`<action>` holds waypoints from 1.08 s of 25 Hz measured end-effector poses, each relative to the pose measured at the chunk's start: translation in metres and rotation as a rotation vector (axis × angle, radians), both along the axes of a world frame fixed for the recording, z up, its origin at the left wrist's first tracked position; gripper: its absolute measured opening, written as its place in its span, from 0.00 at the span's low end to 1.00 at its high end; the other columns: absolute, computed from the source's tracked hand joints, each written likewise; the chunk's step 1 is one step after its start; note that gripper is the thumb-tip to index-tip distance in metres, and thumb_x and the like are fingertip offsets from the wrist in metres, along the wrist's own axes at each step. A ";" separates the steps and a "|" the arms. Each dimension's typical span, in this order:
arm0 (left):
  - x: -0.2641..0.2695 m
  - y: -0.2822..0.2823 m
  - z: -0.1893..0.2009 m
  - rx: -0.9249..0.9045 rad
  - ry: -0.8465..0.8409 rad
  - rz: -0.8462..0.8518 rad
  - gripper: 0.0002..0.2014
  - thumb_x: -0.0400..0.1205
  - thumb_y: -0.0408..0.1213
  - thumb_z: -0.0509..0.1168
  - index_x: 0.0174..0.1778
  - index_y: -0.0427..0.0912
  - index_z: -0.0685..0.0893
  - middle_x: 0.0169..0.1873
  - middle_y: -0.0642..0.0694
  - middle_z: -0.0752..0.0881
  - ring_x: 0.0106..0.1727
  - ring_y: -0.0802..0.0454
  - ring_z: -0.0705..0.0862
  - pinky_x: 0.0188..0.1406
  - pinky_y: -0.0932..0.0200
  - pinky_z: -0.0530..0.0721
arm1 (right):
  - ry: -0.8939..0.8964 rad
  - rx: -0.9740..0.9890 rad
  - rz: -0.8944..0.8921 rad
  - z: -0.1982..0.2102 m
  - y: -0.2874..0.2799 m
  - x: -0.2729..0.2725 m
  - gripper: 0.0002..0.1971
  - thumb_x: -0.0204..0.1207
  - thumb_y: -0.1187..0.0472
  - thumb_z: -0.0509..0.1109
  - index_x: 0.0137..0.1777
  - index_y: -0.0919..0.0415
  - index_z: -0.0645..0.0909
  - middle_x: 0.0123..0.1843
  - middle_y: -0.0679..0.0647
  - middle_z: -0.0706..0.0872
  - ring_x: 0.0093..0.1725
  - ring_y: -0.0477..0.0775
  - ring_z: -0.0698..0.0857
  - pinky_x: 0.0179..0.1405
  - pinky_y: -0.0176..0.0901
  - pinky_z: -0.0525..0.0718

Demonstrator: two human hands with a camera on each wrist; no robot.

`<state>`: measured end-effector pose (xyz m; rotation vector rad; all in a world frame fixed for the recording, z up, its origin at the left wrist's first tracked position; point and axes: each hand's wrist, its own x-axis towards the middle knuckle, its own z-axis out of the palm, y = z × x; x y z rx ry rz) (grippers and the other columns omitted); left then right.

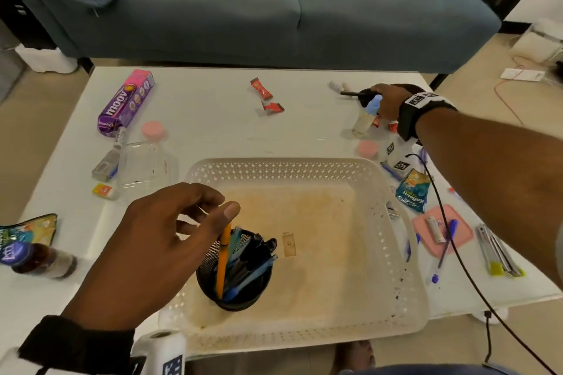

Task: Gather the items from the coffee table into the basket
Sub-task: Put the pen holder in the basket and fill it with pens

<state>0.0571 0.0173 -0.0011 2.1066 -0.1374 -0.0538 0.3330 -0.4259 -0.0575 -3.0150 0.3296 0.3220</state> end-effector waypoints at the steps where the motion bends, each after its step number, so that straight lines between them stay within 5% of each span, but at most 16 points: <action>1: 0.001 0.001 0.000 -0.001 -0.007 0.003 0.16 0.76 0.60 0.68 0.48 0.52 0.90 0.44 0.56 0.91 0.50 0.59 0.89 0.48 0.57 0.88 | 0.006 -0.032 0.011 -0.005 0.005 0.004 0.20 0.85 0.57 0.66 0.69 0.72 0.80 0.68 0.69 0.84 0.66 0.73 0.83 0.69 0.60 0.80; 6: 0.000 0.000 -0.001 0.018 -0.023 -0.013 0.15 0.80 0.60 0.69 0.47 0.53 0.90 0.44 0.57 0.91 0.51 0.59 0.89 0.48 0.58 0.88 | -0.035 -0.132 0.012 -0.001 0.001 -0.001 0.15 0.80 0.59 0.69 0.57 0.73 0.84 0.55 0.70 0.88 0.55 0.74 0.86 0.57 0.57 0.84; 13: 0.000 -0.003 -0.003 0.040 -0.030 -0.027 0.15 0.79 0.60 0.68 0.47 0.54 0.90 0.43 0.59 0.90 0.50 0.60 0.89 0.47 0.63 0.87 | -0.085 -0.148 0.018 -0.008 -0.004 -0.010 0.09 0.80 0.57 0.69 0.50 0.64 0.83 0.38 0.58 0.82 0.44 0.66 0.83 0.50 0.55 0.84; 16: 0.002 -0.002 -0.005 0.064 -0.027 -0.034 0.16 0.80 0.63 0.68 0.47 0.55 0.90 0.42 0.59 0.90 0.50 0.60 0.89 0.47 0.64 0.87 | -0.188 -0.125 0.019 -0.007 -0.012 -0.017 0.04 0.80 0.57 0.69 0.49 0.56 0.82 0.43 0.58 0.83 0.46 0.65 0.81 0.50 0.56 0.84; 22: 0.002 -0.005 -0.004 0.063 -0.020 -0.051 0.13 0.79 0.57 0.67 0.46 0.53 0.89 0.42 0.57 0.90 0.50 0.60 0.88 0.46 0.64 0.86 | -0.445 0.176 -0.045 0.017 -0.010 -0.027 0.09 0.81 0.59 0.71 0.59 0.57 0.86 0.58 0.59 0.90 0.56 0.63 0.87 0.55 0.53 0.86; 27: 0.000 -0.005 -0.003 0.093 -0.039 -0.075 0.10 0.82 0.54 0.69 0.44 0.52 0.89 0.40 0.56 0.90 0.46 0.60 0.88 0.46 0.54 0.89 | -0.684 0.434 0.003 0.053 0.040 -0.081 0.08 0.84 0.58 0.69 0.59 0.60 0.82 0.51 0.50 0.88 0.51 0.51 0.86 0.58 0.48 0.85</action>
